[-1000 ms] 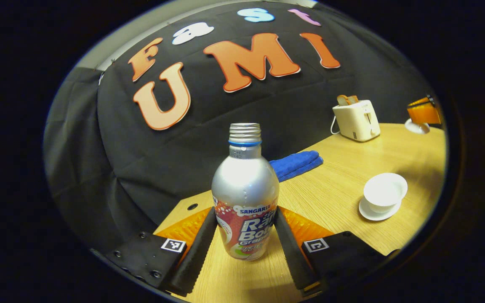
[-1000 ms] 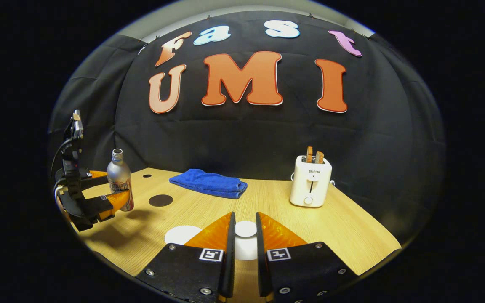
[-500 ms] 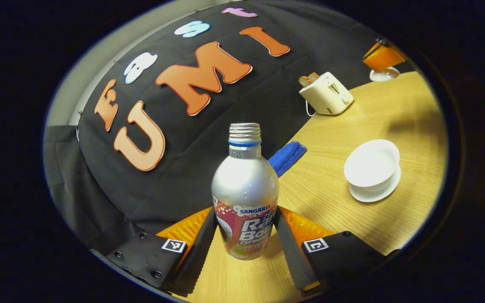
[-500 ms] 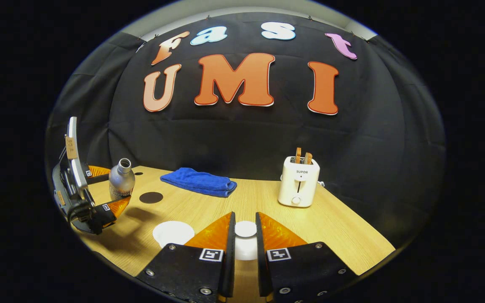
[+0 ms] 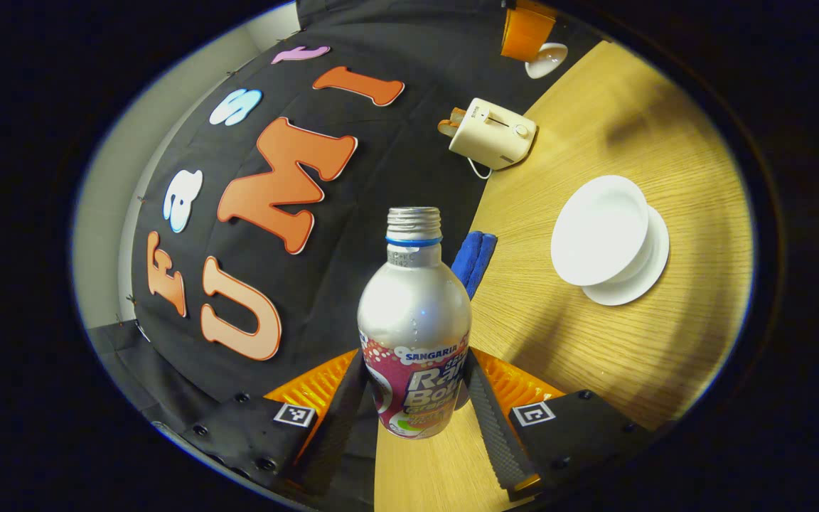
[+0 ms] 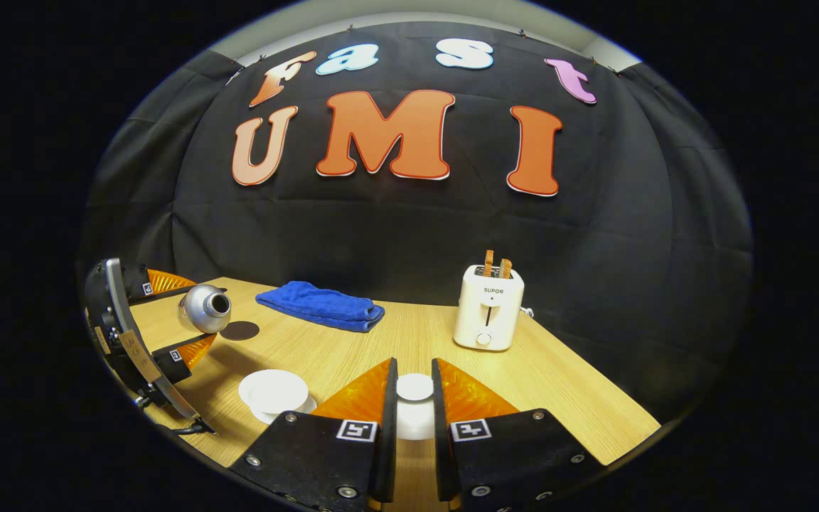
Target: Open the teacup lid with one hand, grasp the water bottle and pour water into the teacup with the other hand; after pouring, place the water bottle on the coaster and then close the teacup lid.
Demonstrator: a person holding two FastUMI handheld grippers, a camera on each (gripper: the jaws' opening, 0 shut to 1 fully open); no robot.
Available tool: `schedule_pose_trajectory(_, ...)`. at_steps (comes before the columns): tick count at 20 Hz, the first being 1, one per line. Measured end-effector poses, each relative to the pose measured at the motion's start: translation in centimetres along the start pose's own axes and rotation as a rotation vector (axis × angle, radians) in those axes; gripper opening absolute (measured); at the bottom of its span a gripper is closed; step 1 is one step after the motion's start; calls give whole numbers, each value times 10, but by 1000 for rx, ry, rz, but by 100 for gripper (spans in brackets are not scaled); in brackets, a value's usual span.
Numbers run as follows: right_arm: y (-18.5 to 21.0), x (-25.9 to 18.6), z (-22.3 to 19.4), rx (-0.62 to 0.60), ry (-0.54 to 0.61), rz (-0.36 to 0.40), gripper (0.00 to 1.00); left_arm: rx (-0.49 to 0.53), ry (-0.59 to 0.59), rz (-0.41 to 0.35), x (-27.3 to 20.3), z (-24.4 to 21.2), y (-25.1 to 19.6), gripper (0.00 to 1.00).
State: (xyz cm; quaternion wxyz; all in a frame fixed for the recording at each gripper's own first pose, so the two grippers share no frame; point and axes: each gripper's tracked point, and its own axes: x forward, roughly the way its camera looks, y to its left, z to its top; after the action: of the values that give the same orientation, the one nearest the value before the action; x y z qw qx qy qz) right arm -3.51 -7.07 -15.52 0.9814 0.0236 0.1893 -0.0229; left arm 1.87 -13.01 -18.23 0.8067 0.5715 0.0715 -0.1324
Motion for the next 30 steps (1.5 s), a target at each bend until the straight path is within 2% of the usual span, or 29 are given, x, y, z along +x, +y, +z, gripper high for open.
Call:
schedule_pose_trajectory(2,-3,1,-2,-4,4,-8,24,57,-9,3,3,5,1,85)
schedule_pose_trajectory(3,-4,2,-2,-5,5,-10,23,92,-10,11,6,5,4,82)
schedule_pose_trajectory(4,-6,3,-3,-4,5,-14,23,122,-10,19,5,4,6,86)
schedule_pose_trajectory(10,-11,2,0,-6,-3,-23,23,275,-13,32,10,4,11,86)
schedule_pose_trajectory(11,-13,2,0,-6,-5,-26,23,297,-17,42,11,5,12,89)
schedule_pose_trajectory(13,-13,1,1,-6,-6,-25,24,364,-23,58,14,7,13,82)
schedule_pose_trajectory(14,-15,1,-2,-8,-2,-27,23,389,-30,62,14,9,13,82)
schedule_pose_trajectory(15,-17,1,-2,-11,-2,-33,23,405,-36,65,14,10,13,89)
schedule_pose_trajectory(19,-20,-1,-2,-8,0,-36,23,476,-64,93,16,17,17,82)
schedule_pose_trajectory(20,-21,0,-3,-8,5,-38,23,494,-73,104,17,20,18,86)
schedule_pose_trajectory(23,-23,0,-7,-21,14,-45,23,524,-92,122,17,27,21,86)
schedule_pose_trajectory(24,-24,-2,-5,-22,11,-46,23,534,-100,130,18,29,23,82)
schedule_pose_trajectory(25,-24,-1,-4,-22,7,-44,19,546,-105,136,17,31,24,82)
schedule_pose_trajectory(26,-25,-2,-3,-21,4,-44,23,558,-109,139,17,34,25,86)
schedule_pose_trajectory(29,-26,-2,-3,-19,0,-46,23,597,-124,155,15,36,30,86)
schedule_pose_trajectory(30,-26,-1,-3,-21,0,-47,23,612,-128,160,15,38,32,83)
